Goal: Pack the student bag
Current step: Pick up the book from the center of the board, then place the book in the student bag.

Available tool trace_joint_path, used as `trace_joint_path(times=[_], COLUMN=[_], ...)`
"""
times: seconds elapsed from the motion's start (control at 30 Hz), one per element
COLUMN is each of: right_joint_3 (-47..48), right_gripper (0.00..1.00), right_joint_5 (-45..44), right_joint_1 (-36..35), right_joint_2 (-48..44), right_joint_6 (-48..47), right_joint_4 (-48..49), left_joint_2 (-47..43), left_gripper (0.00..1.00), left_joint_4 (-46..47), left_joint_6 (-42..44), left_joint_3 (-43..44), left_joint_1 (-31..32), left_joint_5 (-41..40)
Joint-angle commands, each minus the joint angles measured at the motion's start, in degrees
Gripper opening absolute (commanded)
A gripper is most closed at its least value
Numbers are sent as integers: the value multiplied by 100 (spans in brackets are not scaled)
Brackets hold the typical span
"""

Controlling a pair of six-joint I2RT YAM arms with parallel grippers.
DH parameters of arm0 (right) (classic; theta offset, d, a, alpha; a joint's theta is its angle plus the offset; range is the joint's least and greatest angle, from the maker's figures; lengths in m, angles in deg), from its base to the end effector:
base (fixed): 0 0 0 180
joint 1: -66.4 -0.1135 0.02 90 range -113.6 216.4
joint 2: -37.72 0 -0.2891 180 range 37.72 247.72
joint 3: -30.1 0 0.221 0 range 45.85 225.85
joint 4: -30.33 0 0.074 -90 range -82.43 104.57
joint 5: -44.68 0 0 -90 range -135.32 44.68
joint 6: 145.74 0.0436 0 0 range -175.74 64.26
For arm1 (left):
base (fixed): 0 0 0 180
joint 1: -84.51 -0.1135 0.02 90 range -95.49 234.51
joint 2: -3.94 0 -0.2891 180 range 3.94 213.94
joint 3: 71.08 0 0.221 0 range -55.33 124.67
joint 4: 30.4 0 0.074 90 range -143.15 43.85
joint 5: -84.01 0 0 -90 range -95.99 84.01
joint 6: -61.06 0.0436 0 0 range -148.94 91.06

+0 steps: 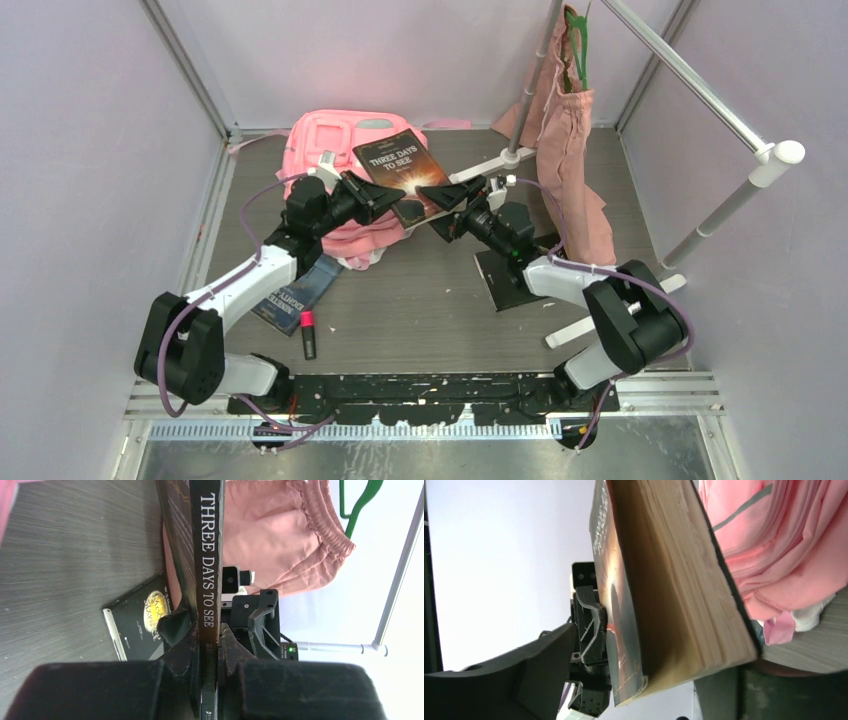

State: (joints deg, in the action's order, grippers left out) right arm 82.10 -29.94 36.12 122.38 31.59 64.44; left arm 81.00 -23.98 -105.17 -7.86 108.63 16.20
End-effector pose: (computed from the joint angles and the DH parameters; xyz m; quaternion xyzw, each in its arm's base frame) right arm 0.2491 0.1588 0.2850 0.2462 0.6536 0.6553 0.2876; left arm 0.2518 -0.1308 0.3276 -0.2098 0.7182 -0.5899 0.3037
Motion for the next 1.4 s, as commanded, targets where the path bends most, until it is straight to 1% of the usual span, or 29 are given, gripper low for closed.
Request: trace_joint_path(times=[0.0, 0.07, 0.2, 0.23, 0.27, 0.3, 0.33, 0.37, 0.4, 0.43, 0.47, 0.5, 0.53, 0.57, 0.63, 0.7, 0.73, 0.77, 0.83, 0.9, 0.97, 1.03, 1.1, 1.2, 1.3, 1.37], right_joint_3=[435, 493, 518, 526, 547, 555, 554, 546, 522, 480, 413, 318, 185, 33, -123, -163, -193, -223, -201, -109, -17, 54, 115, 168, 204, 229], right_gripper=[78, 60, 37, 25, 10, 2, 1, 1, 1, 1, 1, 1, 1, 1, 1, 1, 1, 1, 1, 1, 1, 1, 1, 1, 1, 1], right_joint_5=[-281, -289, -359, -364, -354, -344, -315, -275, -214, -156, -97, -78, -131, -228, -383, -523, -623, -725, -965, -1246, -1491, -1621, -1754, -1755, -1712, -1674], right_joint_1=[-26, -22, -25, -30, -27, -22, -25, -18, -8, -6, 13, 33, 33, 34, 35, 37, 33, 37, 39, 50, 60, 65, 63, 62, 60, 58], right_joint_2=[306, 445, 555, 577, 590, 582, 585, 566, 533, 462, 359, 188, -36, -344, -1012, -1656, -1992, -2300, -2852, -3281, -3592, -3788, -3910, -3969, -3929, -3875], right_joint_6=[353, 394, 425, 425, 438, 453, 456, 466, 462, 428, 353, 225, 61, -176, -759, -1436, -1643, -1828, -2200, -2449, -2618, -2717, -2762, -2807, -2838, -2846], right_joint_4=[1263, 1397, 1439, 1434, 1363, 1295, 1253, 1205, 1141, 1062, 891, 641, 283, -142, -1337, -2500, -2970, -3388, -4204, -5013, -5585, -5920, -6121, -6238, -6238, -6222], left_joint_2=[-317, -392, -458, -462, -456, -455, -467, -495, -537, -568, -580, -548, -448, -314, -33, 148, 204, 243, 379, 532, 636, 661, 653, 727, 933, 1108], left_gripper=[0, 0, 0, 0, 0, 4, 18, 39, 67, 89, 98, 99, 100, 100, 100, 100, 100, 96, 82, 79, 80, 81, 81, 78, 76, 71], left_joint_4=[785, 681, 596, 552, 502, 390, 163, -315, -981, -1652, -2410, -3160, -4011, -4644, -5676, -6131, -6255, -6304, -6366, -6521, -6605, -6561, -6346, -6100, -5989, -5833], left_joint_6=[-72, -63, -6, 28, 66, 132, 271, 607, 982, 1564, 2218, 2994, 3649, 4217, 5225, 6054, 6378, 6685, 7228, 7786, 8077, 8331, 8633, 9029, 9331, 9411], left_joint_3=[-83, -170, -244, -227, -194, -135, -38, 141, 379, 710, 1082, 1515, 1998, 2372, 2985, 3222, 3236, 3171, 3018, 2918, 2827, 2688, 2462, 2260, 2209, 2198], left_joint_1=[23, 23, 23, 23, 23, 23, 6, -44, -101, -161, -191, -196, -197, -197, -197, -185, -170, -138, 94, 380, 601, 715, 742, 739, 743, 736], left_joint_5=[-6, -34, -20, 27, 73, 113, 163, 173, 116, 17, -172, -457, -783, -1081, -1403, -1764, -1947, -2130, -2992, -3286, -3298, -3213, -3314, -3536, -3504, -3587])
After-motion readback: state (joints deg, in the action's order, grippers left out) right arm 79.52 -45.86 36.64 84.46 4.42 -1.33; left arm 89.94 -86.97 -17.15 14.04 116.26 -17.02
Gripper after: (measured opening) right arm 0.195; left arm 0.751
